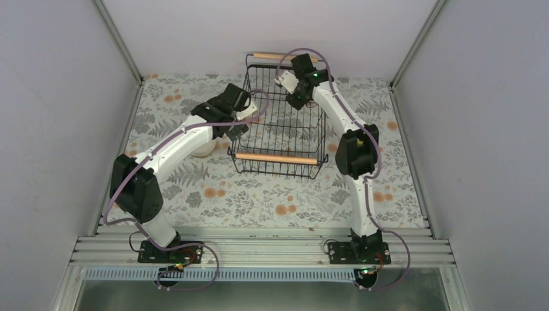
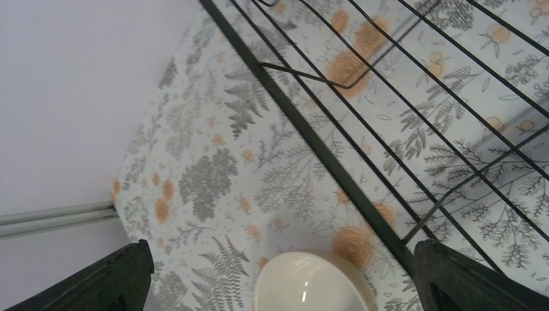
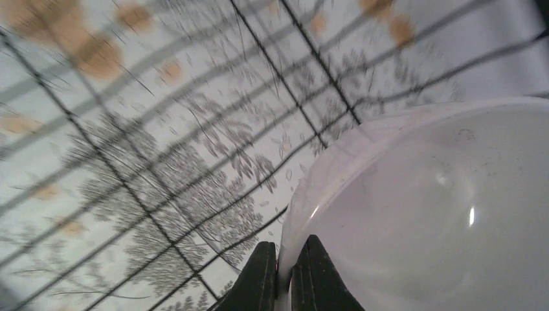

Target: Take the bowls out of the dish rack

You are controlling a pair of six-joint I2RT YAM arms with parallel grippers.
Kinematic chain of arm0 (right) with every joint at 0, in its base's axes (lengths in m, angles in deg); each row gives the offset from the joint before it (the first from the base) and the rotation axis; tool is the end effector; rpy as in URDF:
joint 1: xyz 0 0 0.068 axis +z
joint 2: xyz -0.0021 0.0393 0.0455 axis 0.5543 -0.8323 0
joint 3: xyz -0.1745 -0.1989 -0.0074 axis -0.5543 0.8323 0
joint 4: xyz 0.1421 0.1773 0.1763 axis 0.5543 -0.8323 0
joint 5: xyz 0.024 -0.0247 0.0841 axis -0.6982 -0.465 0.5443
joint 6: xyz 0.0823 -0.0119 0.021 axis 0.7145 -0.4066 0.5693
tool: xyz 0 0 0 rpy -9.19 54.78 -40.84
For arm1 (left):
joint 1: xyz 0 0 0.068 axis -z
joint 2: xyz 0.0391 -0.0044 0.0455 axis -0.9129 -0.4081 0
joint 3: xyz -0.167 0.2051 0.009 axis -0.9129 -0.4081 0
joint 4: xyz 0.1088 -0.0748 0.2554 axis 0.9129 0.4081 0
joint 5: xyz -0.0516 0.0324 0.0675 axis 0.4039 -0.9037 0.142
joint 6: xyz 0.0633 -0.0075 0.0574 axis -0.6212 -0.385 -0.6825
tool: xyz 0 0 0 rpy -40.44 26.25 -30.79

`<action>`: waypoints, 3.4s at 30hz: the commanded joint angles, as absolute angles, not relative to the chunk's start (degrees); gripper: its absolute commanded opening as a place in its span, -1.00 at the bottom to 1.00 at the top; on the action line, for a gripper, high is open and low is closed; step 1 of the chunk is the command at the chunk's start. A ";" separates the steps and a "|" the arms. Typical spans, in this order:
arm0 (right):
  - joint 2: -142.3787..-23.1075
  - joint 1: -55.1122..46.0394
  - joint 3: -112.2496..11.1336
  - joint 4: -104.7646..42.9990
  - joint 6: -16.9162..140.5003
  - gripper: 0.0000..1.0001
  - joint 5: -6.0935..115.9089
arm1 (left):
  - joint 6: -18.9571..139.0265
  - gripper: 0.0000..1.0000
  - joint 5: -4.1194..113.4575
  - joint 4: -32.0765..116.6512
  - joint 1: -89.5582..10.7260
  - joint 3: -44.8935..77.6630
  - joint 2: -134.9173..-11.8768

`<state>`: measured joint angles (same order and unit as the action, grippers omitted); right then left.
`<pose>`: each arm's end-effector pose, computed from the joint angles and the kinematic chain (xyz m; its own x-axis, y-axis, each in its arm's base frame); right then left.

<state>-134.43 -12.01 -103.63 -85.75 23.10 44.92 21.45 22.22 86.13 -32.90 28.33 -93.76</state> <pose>0.5083 0.1985 0.2128 -0.4957 -0.7645 -0.4121 -0.7197 0.6272 -0.2977 0.3608 -0.1975 0.2567 -0.4672 0.7974 -0.3821 0.5659 0.6017 0.5637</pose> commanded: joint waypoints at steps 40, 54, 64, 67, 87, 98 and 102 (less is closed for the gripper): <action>-133.93 25.30 -112.58 -81.15 17.85 -0.94 45.53 | 18.23 1.00 37.88 72.67 -92.88 0.44 -57.78; -141.86 28.15 -113.42 -74.55 11.21 -0.94 39.48 | 18.35 1.00 43.66 73.54 -94.74 -1.39 -57.86; -145.49 29.35 -113.86 -73.32 10.10 -0.94 37.11 | 17.52 1.00 45.16 74.41 -94.81 -1.88 -57.41; -145.65 29.44 -113.05 -73.43 10.15 -0.94 36.77 | 17.57 1.00 46.15 74.53 -94.82 -2.07 -57.43; -145.87 29.77 -109.42 -71.50 9.95 -0.47 32.64 | 17.69 1.00 48.86 75.44 -94.78 -2.99 -57.11; -137.42 29.79 -104.28 -64.58 11.12 0.13 25.25 | 18.25 1.00 51.48 77.53 -94.79 -1.55 -57.86; -130.34 29.79 -101.27 -61.91 11.79 0.36 23.12 | 18.88 1.00 53.98 79.00 -94.75 -0.08 -57.44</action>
<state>-140.68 28.97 -102.71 -67.72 10.49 27.72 17.67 50.31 77.23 -94.41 -2.68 -57.89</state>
